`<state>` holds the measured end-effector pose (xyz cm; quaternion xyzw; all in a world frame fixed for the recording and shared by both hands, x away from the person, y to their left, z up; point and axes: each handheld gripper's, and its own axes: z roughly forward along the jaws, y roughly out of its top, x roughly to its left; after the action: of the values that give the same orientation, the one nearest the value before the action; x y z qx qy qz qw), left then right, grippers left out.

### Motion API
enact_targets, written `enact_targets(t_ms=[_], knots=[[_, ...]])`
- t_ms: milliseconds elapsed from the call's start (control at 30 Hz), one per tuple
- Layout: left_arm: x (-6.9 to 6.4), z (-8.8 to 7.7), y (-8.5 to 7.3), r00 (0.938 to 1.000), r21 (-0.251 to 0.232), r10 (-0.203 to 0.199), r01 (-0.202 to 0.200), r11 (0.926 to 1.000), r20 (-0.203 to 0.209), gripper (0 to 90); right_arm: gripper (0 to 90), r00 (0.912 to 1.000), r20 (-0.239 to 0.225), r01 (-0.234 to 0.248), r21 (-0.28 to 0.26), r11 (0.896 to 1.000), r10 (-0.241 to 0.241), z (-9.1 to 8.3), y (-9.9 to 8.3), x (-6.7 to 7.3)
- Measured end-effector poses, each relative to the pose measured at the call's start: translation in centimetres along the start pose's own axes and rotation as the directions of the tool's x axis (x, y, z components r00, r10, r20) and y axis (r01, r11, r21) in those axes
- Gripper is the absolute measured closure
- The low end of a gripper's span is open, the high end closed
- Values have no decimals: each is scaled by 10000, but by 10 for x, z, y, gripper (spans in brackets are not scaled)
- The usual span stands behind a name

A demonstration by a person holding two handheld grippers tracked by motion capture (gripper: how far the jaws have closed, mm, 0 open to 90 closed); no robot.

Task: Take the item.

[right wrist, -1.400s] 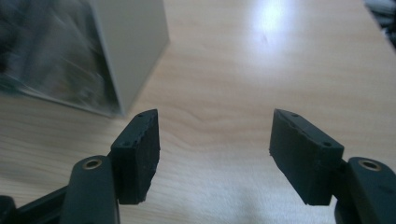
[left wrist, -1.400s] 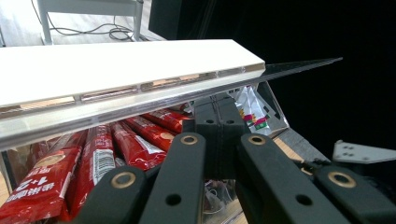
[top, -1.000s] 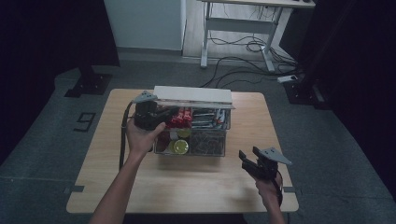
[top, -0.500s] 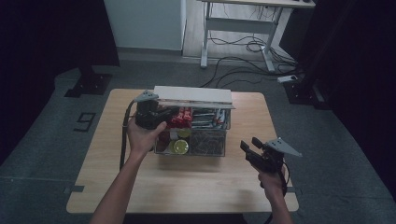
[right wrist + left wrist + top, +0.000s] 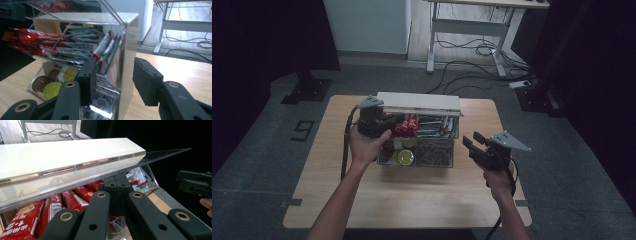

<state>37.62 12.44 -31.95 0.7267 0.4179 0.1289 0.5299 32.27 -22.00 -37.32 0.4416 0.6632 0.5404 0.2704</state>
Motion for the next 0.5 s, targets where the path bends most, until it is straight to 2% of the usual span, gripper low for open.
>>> enact_targets(t_ms=[500], knots=[[1,-2,3,9999,-15,-55,55,10000,98,900,562,9991,-410,147,164,9998,-140,19,23,10]])
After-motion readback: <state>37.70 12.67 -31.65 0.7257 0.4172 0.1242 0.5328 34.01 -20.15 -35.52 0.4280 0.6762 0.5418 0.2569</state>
